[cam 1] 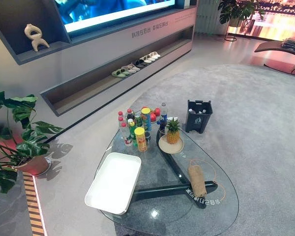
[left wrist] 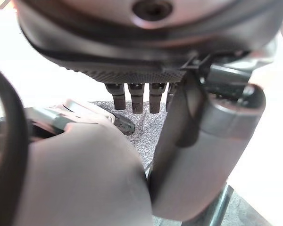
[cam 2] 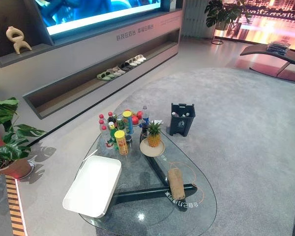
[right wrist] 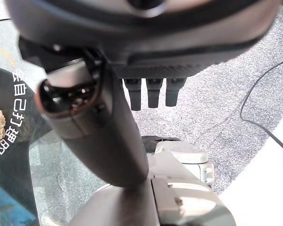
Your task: Wipe the table with a cloth and put it in the basket.
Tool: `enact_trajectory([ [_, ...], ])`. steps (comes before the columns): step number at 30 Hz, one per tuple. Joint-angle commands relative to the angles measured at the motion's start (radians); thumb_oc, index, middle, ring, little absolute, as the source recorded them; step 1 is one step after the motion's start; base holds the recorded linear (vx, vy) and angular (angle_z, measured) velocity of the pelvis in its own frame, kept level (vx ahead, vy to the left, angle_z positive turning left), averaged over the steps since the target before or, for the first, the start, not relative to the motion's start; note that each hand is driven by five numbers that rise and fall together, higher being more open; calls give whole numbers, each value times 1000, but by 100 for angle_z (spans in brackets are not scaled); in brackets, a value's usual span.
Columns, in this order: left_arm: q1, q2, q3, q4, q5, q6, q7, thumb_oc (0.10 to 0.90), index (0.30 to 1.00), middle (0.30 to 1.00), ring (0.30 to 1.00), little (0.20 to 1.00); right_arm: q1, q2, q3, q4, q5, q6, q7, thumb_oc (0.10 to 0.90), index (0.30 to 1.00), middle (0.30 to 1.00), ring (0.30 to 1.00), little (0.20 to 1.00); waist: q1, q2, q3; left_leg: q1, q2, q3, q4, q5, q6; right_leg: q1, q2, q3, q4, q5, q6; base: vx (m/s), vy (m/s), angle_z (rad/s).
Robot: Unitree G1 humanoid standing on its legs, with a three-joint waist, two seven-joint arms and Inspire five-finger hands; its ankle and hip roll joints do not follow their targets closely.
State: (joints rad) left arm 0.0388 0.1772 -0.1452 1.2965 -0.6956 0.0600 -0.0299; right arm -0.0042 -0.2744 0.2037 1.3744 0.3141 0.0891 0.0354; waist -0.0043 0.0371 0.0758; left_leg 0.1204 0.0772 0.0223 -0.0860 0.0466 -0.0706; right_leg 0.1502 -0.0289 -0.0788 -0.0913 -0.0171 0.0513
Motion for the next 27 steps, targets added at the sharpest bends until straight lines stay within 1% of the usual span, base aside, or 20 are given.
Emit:
enact_trajectory([
  [1, -92, -21, -17, 64, -23, -11, 4, 800, 900, 900, 900, 900, -53, 54, 44, -3, 26, 21, -7, 800, 900, 900, 900, 900, -3, -46, 26, 8, -57, 21, -1, -69, 15, -21, -37, -40, 20, 10, 46, 0, 0, 0],
  [14, -105, -17, -9, 64, -23, 0, 28, 800, 900, 900, 900, 900, -50, 56, 62, -39, 28, 33, -23, 800, 900, 900, 900, 900, -11, -52, 35, 0, -54, 29, -1, -67, 14, -32, -37, -29, 21, 13, 48, -3, 0, -1],
  [23, -95, -18, -4, 59, -26, -24, 27, 800, 900, 900, 900, 900, -42, 54, 67, -71, 21, -24, -61, 800, 900, 900, 900, 900, -13, -55, 51, -8, -53, 39, 6, -67, 14, -44, -41, -27, 26, 17, 51, 0, 0, 0],
  [25, -88, -16, -3, 57, -30, -32, 30, 800, 900, 900, 900, 900, -41, 49, 60, -82, 54, -33, -66, 800, 900, 900, 900, 900, -14, -56, 58, -14, -53, 44, 11, -69, 16, -49, -43, -26, 26, 19, 51, 28, -7, -3],
  [27, -80, -17, 0, 59, -29, -40, 29, 800, 900, 900, 900, 900, -36, 49, 55, -86, 51, -43, -65, 800, 900, 900, 900, 900, -15, -57, 60, -13, -55, 45, 10, -71, 17, -48, -43, -27, 22, 21, 52, 53, -8, -4],
])
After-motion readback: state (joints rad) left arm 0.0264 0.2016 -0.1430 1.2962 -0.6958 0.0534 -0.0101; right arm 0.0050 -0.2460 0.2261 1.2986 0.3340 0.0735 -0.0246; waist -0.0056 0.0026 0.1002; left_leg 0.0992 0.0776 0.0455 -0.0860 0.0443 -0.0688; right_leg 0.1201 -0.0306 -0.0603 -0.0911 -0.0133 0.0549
